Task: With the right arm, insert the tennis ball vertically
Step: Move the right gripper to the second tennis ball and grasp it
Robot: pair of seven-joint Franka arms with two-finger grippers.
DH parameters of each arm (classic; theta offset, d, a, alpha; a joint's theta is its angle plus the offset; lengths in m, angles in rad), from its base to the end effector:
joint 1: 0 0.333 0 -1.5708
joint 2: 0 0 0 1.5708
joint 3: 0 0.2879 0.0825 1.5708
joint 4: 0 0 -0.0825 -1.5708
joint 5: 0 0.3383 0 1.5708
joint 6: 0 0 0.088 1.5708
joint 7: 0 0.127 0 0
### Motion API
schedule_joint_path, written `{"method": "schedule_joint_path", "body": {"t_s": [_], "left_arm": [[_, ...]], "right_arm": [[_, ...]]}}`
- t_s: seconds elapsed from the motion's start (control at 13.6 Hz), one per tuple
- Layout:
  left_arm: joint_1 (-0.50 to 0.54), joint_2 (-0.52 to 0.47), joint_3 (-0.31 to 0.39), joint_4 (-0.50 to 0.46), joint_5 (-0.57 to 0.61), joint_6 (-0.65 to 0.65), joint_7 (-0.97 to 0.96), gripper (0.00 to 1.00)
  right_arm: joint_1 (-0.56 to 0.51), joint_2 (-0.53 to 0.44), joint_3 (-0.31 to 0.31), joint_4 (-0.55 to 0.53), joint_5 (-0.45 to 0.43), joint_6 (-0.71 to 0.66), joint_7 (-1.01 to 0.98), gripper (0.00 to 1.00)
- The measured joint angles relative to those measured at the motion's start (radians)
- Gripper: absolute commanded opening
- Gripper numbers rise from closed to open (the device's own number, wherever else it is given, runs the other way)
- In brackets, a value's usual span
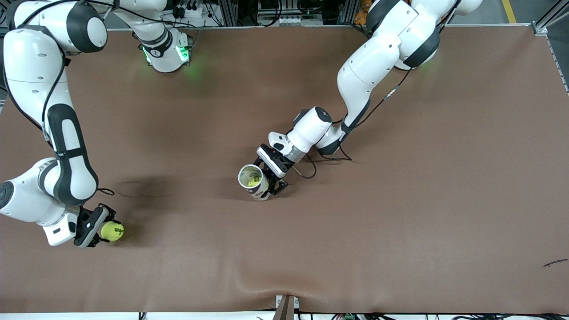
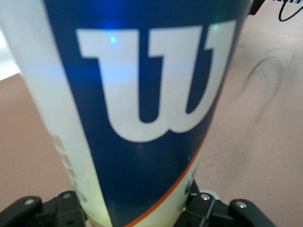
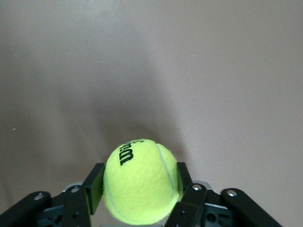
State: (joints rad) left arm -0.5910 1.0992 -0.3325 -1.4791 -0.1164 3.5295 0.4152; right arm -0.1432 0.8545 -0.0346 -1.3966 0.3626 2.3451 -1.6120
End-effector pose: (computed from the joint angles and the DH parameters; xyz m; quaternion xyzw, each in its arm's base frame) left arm 0.4914 -0.5029 0.1650 0.7979 -0.3731 0.4252 0.2084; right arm 0.6787 -0.1068 0.1944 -0.8168 -0.5618 -0.1248 0.0396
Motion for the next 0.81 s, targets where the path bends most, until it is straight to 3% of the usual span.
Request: {"method": "schedule_joint_path", "body": {"t_s": [0.37,0.81], "left_arm": [[0.000,0.000,0.000,0.000,0.000,0.000,0.000,0.74],[0.000,0.001,0.000,0.001,0.000,0.000,0.000,0.75]], "right_arm": [[0.013,-0.010,0.014,0.000,0.017,-0.039,0.081,0.20],[0.092,-0.152,0.020,0.010,0.017,-0.307,0.554,0.22]]}}
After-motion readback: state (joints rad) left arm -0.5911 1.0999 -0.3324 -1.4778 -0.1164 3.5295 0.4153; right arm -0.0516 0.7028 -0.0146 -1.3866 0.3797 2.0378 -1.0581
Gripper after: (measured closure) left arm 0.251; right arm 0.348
